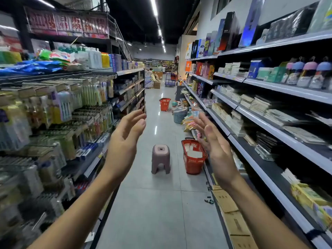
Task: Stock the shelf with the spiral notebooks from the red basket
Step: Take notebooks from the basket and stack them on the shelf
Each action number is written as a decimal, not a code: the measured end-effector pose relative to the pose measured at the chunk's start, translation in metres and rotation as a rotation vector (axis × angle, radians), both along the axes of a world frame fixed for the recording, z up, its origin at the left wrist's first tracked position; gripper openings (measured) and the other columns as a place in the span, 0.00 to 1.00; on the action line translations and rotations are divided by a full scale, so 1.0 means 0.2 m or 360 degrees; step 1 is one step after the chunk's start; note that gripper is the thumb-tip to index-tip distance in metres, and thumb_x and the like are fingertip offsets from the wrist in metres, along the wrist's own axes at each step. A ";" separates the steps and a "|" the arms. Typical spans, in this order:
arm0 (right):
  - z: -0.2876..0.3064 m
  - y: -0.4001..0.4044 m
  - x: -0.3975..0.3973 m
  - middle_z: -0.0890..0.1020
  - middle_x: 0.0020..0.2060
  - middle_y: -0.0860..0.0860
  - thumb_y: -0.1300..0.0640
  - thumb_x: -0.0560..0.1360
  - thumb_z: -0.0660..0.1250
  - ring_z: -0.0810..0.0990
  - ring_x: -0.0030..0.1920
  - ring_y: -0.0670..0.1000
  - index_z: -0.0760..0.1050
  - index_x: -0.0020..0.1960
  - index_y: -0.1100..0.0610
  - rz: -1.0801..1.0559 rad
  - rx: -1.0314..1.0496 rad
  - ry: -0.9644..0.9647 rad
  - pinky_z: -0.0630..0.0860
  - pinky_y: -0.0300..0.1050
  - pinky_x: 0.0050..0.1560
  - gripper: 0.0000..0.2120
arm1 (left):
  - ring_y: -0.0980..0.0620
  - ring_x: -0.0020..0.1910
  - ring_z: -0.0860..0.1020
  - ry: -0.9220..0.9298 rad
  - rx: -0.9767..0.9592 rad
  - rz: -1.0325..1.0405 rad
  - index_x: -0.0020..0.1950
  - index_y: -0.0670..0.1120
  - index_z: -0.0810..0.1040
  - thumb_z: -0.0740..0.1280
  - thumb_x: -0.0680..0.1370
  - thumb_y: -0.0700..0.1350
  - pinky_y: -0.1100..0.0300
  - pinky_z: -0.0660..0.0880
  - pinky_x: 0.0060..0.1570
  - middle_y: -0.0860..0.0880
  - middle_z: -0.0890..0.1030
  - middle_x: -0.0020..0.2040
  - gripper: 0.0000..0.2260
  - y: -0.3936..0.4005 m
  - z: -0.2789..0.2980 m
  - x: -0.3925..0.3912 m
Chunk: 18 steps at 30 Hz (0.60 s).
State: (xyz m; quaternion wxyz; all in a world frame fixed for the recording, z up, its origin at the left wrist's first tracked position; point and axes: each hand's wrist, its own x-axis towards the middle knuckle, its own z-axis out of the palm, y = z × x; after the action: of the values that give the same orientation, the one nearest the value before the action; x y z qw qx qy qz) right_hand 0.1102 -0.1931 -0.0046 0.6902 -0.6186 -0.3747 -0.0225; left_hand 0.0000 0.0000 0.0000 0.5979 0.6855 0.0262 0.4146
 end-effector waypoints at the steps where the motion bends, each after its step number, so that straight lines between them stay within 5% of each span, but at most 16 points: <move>1: -0.02 0.06 0.07 0.75 0.70 0.40 0.34 0.78 0.57 0.69 0.73 0.41 0.70 0.70 0.35 -0.0024 -0.0020 0.0005 0.62 0.54 0.77 0.22 | 0.60 0.64 0.78 0.0016 0.0024 -0.0001 0.71 0.52 0.73 0.63 0.82 0.52 0.58 0.74 0.65 0.56 0.80 0.65 0.17 0.06 -0.01 0.08; 9: -0.03 0.67 0.94 0.76 0.70 0.43 0.37 0.80 0.56 0.75 0.68 0.38 0.68 0.75 0.45 -0.0062 -0.0096 0.0160 0.68 0.50 0.74 0.26 | 0.59 0.64 0.79 0.0144 0.0038 -0.0083 0.72 0.52 0.73 0.65 0.77 0.55 0.52 0.76 0.66 0.55 0.80 0.65 0.23 0.70 -0.03 0.93; 18: -0.03 1.11 1.94 0.75 0.71 0.41 0.34 0.79 0.54 0.72 0.72 0.42 0.68 0.76 0.44 -0.0202 -0.0103 0.0106 0.64 0.58 0.76 0.29 | 0.56 0.62 0.80 0.0134 0.0020 -0.0167 0.69 0.52 0.74 0.65 0.78 0.54 0.48 0.78 0.62 0.54 0.81 0.63 0.20 1.18 0.04 2.00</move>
State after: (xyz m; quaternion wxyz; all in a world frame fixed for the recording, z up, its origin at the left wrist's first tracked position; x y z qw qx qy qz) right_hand 0.4986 0.0296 -0.0106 0.6793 -0.6634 -0.3120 -0.0334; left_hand 0.3999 0.2352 0.0074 0.6128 0.7066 0.0126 0.3536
